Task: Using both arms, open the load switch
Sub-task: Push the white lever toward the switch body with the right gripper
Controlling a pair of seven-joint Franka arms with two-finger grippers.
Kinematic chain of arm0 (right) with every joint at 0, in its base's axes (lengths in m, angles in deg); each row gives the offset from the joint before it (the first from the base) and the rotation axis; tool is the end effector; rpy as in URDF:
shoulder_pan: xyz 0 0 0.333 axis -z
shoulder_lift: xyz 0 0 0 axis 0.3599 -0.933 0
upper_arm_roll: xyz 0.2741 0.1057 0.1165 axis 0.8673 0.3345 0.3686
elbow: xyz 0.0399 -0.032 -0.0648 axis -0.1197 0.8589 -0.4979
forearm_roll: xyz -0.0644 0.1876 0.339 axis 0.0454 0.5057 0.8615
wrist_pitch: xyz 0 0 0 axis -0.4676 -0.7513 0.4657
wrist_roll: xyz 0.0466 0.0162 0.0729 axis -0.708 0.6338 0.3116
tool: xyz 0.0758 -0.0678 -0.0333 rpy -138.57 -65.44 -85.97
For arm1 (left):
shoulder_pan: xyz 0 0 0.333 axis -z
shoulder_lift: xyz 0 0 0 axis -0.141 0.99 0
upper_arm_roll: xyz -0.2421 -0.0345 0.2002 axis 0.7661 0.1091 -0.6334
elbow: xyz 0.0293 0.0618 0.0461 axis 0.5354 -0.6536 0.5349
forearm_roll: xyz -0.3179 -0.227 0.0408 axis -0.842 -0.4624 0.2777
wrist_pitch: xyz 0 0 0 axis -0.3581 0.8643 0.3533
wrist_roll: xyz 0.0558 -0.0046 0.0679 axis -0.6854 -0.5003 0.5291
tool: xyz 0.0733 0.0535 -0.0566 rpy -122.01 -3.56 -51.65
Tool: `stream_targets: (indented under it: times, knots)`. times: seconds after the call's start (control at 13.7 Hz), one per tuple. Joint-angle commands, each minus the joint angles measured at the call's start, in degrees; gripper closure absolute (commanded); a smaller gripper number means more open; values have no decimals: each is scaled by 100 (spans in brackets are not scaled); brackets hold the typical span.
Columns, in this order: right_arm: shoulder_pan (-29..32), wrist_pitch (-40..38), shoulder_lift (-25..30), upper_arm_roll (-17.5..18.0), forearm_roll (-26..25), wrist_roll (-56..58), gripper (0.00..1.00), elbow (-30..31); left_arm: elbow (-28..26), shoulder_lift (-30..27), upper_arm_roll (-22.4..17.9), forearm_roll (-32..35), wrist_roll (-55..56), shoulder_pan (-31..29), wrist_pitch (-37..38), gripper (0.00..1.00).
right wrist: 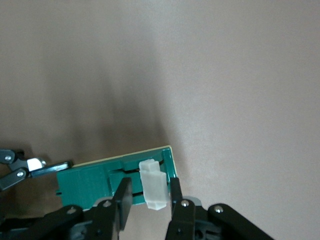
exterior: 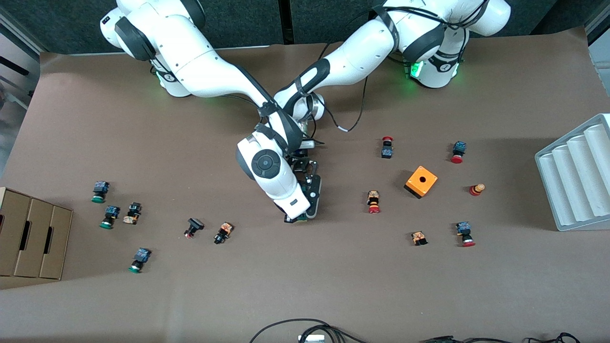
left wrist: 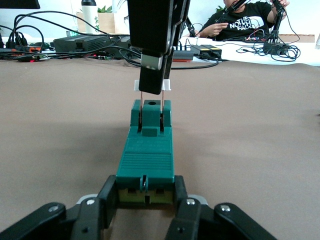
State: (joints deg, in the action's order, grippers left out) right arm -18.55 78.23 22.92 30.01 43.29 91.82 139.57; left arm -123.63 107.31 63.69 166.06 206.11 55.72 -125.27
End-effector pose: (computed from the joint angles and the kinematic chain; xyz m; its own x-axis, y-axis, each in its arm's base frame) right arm 0.5850 0.4560 0.2382 0.1997 0.9676 0.1546 0.9779 -0.2068 0.0307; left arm 0.3322 -0.5657 0.0632 0.3431 0.0421 0.9384 0.0553 -0.9982 0.0246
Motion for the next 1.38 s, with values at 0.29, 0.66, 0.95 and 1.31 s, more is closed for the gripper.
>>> stream_targets:
  times: [0.29,0.66,0.95,1.31]
  knots:
    - [-61,-97,247,-35,152,41,62,315,214,174,-62,203,-6,72,-150,58]
    - [-79,-115,379,-35,161,15,61,402,214,174,-62,203,-6,72,-159,58]
    - [-88,-220,397,-35,161,-3,61,403,214,174,-62,203,-6,72,-150,58]
    - [-149,-220,388,-35,152,-117,61,403,214,174,-62,203,-6,72,-159,58]
